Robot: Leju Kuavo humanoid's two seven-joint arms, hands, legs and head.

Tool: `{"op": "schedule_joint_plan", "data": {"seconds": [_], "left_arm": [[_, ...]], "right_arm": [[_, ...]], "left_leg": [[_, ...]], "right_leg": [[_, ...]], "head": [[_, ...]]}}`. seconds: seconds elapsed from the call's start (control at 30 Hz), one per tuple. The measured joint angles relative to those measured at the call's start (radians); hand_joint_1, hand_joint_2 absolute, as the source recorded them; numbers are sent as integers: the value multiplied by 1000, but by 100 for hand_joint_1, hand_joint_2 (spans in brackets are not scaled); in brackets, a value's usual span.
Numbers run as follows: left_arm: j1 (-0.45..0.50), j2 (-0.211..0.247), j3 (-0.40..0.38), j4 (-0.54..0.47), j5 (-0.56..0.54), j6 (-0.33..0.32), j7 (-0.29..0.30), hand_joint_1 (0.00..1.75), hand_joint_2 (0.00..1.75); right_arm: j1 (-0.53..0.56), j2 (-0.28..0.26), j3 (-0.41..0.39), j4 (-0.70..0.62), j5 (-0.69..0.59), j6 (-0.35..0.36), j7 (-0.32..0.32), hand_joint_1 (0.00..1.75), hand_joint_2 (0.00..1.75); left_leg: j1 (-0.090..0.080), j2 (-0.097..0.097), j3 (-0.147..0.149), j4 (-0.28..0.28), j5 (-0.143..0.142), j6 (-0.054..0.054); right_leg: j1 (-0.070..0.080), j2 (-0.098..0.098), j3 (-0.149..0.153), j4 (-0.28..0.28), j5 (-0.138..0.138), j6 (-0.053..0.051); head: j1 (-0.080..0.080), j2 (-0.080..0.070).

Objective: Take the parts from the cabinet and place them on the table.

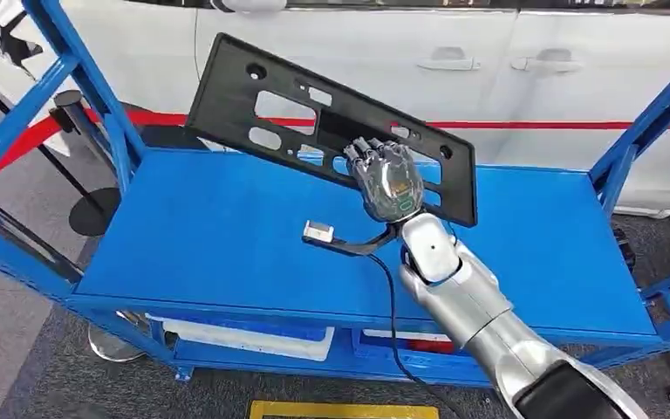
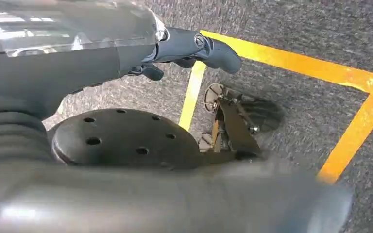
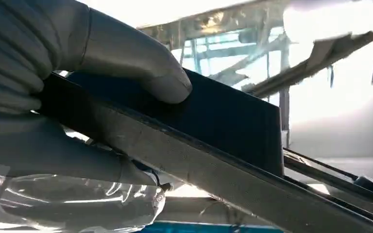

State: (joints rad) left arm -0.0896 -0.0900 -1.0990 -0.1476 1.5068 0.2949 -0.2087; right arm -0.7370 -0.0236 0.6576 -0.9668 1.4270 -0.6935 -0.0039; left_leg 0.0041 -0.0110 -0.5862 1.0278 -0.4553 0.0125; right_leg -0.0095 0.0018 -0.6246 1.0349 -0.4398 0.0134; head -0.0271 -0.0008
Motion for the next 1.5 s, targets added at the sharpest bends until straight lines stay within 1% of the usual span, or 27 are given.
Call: {"op": "schedule_joint_plan", "data": {"seconds": [0.07,0.1,0.17,0.2,0.27,0.3,0.33,0.37,0.47,0.6,0.63,0.7,0.77,0.8,0.83,0.87,0.9,0.97,1.0,1.13,1.17,1.23,1.3,1.33,1.37,1.4,1.5], "left_arm": [[2,0,-2,0,0,2,-2,0,175],[1,-2,-2,0,0,3,-6,0,175],[0,-3,-3,0,0,4,-10,0,175],[-1,-3,-3,0,0,5,-10,0,175],[-2,-3,-7,0,-2,10,-6,0,175],[-1,-3,-8,0,-2,10,-3,0,175],[-1,-3,-8,0,-1,10,1,0,175],[-1,-3,-9,0,0,10,5,0,175],[-5,-3,-10,0,0,22,19,0,175],[-8,-3,-11,0,0,36,33,0,175],[-8,-3,-11,0,0,39,36,0,175],[-9,-3,-11,0,4,43,40,0,175],[-10,-3,-11,0,5,45,43,0,175],[-9,-3,-11,0,4,45,43,0,175],[-9,-3,-11,0,5,45,43,0,175],[-9,-3,-11,0,5,45,44,0,175],[-9,-3,-11,0,5,45,44,0,175],[-10,-4,-11,0,4,45,44,0,175],[-11,-3,-11,0,5,45,44,0,175],[-12,-3,-11,0,12,45,43,0,175],[-11,-3,-11,0,15,43,42,0,175],[-11,-3,-11,0,21,38,40,0,175],[-11,-3,-11,0,22,37,40,0,175],[-9,-3,-11,0,22,37,40,0,175],[-8,-3,-11,0,22,35,40,0,175],[-8,-3,-11,0,21,33,40,0,175],[-10,2,-11,0,18,22,40,0,175]], "right_arm": [[27,8,-33,-48,-44,0,-52,175,175],[47,24,-72,-94,-135,0,-125,175,175],[66,46,-112,-150,-276,4,-202,175,175],[73,55,-127,-182,-352,17,-235,175,175],[94,63,-152,-250,-540,78,-304,175,175],[108,64,-158,-275,-621,112,-335,175,175],[124,66,-164,-305,-717,163,-369,175,175],[142,68,-169,-334,-810,220,-399,175,175],[166,74,-189,-437,-1122,452,-463,175,175],[207,74,-224,-517,-1385,713,-490,175,175],[223,74,-232,-532,-1429,761,-490,175,175],[244,74,-243,-549,-1520,857,-490,175,175],[263,74,-256,-557,-1559,881,-490,175,175],[276,72,-264,-558,-1561,885,-490,175,175],[288,72,-268,-558,-1562,888,-490,175,175],[296,72,-270,-560,-1563,890,-490,175,175],[298,72,-271,-560,-1563,892,-490,175,175],[298,72,-276,-568,-1564,892,-489,175,175],[298,72,-278,-570,-1564,893,-490,175,175],[311,73,-283,-574,-1596,916,-489,175,175],[317,73,-285,-574,-1607,930,-490,175,175],[335,74,-285,-573,-1625,953,-501,175,175],[362,74,-285,-567,-1638,972,-512,175,175],[375,74,-285,-560,-1644,979,-513,175,175],[389,74,-285,-552,-1649,985,-515,175,175],[400,74,-285,-546,-1653,986,-517,175,175],[429,74,-285,-532,-1657,987,-524,175,175]], "left_leg": [[2,0,0,-7,2,-10],[3,0,1,-10,3,-17],[5,4,-8,17,-23,-29],[5,5,-27,62,-51,-33],[8,5,-110,244,-136,-39],[8,5,-140,304,-152,-40],[8,5,-150,321,-146,-40],[8,5,-137,288,-115,-38],[5,5,-17,31,17,-17],[-4,0,0,-8,3,-6],[3,0,5,-21,9,2],[8,4,16,-33,16,12],[7,5,15,-33,14,16],[6,5,15,-33,14,16],[6,5,15,-32,14,16],[7,4,16,-31,13,16],[7,4,16,-28,12,13],[8,3,17,-17,3,6],[3,3,12,-12,-2,-1],[5,3,9,-10,0,-20],[5,2,9,-9,-5,-26],[8,6,-14,56,-63,-34],[9,6,-73,203,-140,-39],[9,6,-96,260,-160,-39],[9,6,-100,277,-155,-39],[9,6,-83,248,-131,-37],[8,6,47,16,-30,-22]], "right_leg": [[0,3,-2,4,-1,-7],[3,3,-3,3,0,-15],[-5,1,3,-7,3,-27],[-5,-1,4,-7,2,-33],[-2,-4,6,-7,-1,-38],[-2,-4,7,-7,-2,-39],[-1,-4,8,-7,-2,-40],[0,-2,10,-6,-3,-40],[1,3,15,-6,-6,-37],[3,0,13,-9,-4,-16],[9,0,18,-12,-4,-8],[5,0,-1,35,-43,0],[0,1,-72,186,-121,6],[-2,0,-108,259,-147,10],[-4,0,-126,292,-148,13],[-7,0,-118,273,-125,15],[-11,-1,-88,211,-84,16],[-17,-2,2,36,-2,16],[-14,-1,18,5,-20,12],[-4,2,10,4,-11,-8],[-10,1,12,-5,-7,-17],[-13,-3,13,-7,-2,-25],[-10,-6,11,-7,0,-28],[-9,-7,9,-6,1,-29],[-8,-7,7,-6,2,-31],[-7,-7,6,-5,3,-31],[-7,-6,6,-3,7,-26]], "head": [[-2,0],[-2,0],[-2,0],[-3,0],[-2,0],[-3,0],[-2,0],[-3,0],[-2,0],[-2,0],[-2,0],[2,0],[3,0],[3,0],[3,0],[3,0],[3,0],[3,0],[3,0],[2,0],[2,0],[1,0],[1,0],[1,0],[1,0],[1,0],[1,0]]}}
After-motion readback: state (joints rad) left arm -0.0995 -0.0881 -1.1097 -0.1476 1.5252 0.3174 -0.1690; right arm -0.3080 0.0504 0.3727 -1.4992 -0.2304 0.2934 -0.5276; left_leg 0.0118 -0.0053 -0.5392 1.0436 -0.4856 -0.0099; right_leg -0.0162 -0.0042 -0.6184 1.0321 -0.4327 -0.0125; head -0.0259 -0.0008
